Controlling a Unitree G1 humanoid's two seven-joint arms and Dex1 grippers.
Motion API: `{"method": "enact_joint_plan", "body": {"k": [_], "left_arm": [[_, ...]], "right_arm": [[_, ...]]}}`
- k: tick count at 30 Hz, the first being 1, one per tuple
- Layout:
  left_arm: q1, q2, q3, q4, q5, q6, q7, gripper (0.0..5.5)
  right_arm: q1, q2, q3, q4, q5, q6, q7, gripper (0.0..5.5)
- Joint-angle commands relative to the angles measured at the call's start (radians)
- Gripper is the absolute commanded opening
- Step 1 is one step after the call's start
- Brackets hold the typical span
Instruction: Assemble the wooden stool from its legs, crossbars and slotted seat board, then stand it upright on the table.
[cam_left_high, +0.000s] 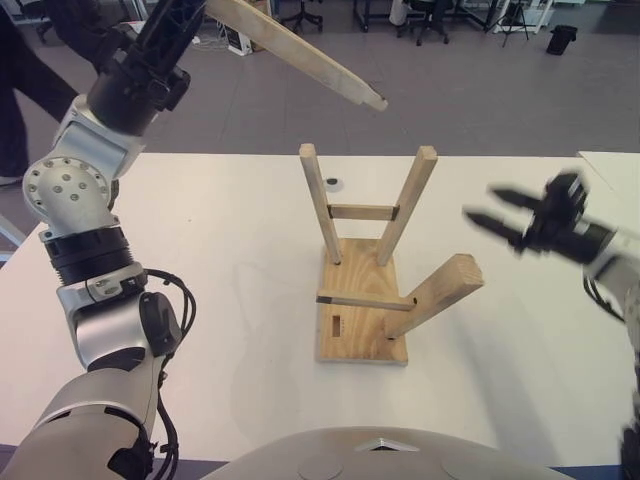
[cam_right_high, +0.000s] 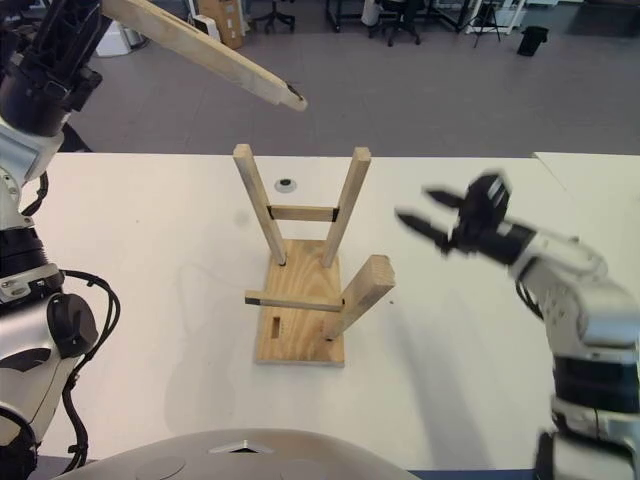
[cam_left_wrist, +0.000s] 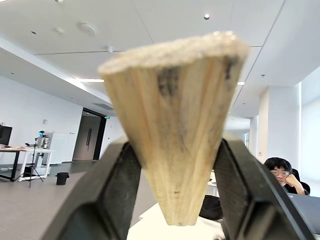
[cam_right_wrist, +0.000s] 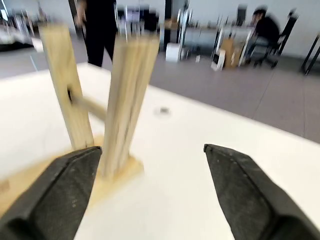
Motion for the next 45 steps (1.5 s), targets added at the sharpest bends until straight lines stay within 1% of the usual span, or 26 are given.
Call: {"method": "enact_joint_plan", "body": {"k": [1, 5, 8, 12, 15, 18, 20, 25, 28, 31, 37, 45], "left_arm": [[0.034, 0.073, 0.009, -0.019, 0.041, -0.017, -0.021, 2.04], [0.058, 0.092, 0.003, 0.014, 0.075, -0.028, -0.043, 2.04], [0.077, 0.095, -0.002, 0.026, 0.089, -0.041, -0.061, 2.04], [0.103, 0.084, -0.025, 0.009, 0.113, -0.047, -0.080, 2.04], [0.111, 0.072, -0.053, 0.006, 0.160, -0.089, -0.068, 2.04], [0.140, 0.098, -0.107, 0.006, 0.242, -0.126, -0.089, 2.04], [0.171, 0.116, -0.120, 0.011, 0.279, -0.152, -0.115, 2.04], [0.211, 0.190, -0.129, 0.052, 0.287, -0.167, -0.307, 2.04], [0.242, 0.228, -0.199, 0.059, 0.334, -0.203, -0.452, 2.04], [0.241, 0.218, -0.264, 0.083, 0.388, -0.258, -0.535, 2.04], [0.299, 0.164, -0.328, 0.090, 0.452, -0.364, -0.580, 2.04], [0.485, 0.098, -0.303, -0.092, 0.396, -0.346, -0.511, 2.04]], "right_arm": [[0.239, -0.042, 0.105, -0.083, -0.123, -0.159, 0.104, 3.82], [0.361, -0.001, 0.180, -0.215, -0.118, -0.195, 0.130, 3.82], [0.397, 0.018, 0.282, -0.244, -0.208, -0.237, 0.098, 3.82], [0.320, 0.131, 0.398, -0.157, -0.381, -0.283, -0.061, 3.82], [0.266, 0.215, 0.446, -0.101, -0.462, -0.300, -0.164, 3.82], [0.247, 0.257, 0.455, -0.081, -0.480, -0.287, -0.220, 3.82], [0.249, 0.264, 0.447, -0.077, -0.480, -0.283, -0.237, 3.82], [0.243, 0.257, 0.395, -0.027, -0.468, -0.301, -0.254, 3.82], [0.244, 0.256, 0.376, 0.001, -0.464, -0.322, -0.254, 3.82], [0.248, 0.255, 0.368, 0.022, -0.465, -0.340, -0.256, 3.82], [0.227, 0.246, 0.363, 0.061, -0.475, -0.375, -0.246, 3.82], [0.220, 0.247, 0.385, 0.083, -0.488, -0.401, -0.240, 3.82]]}}
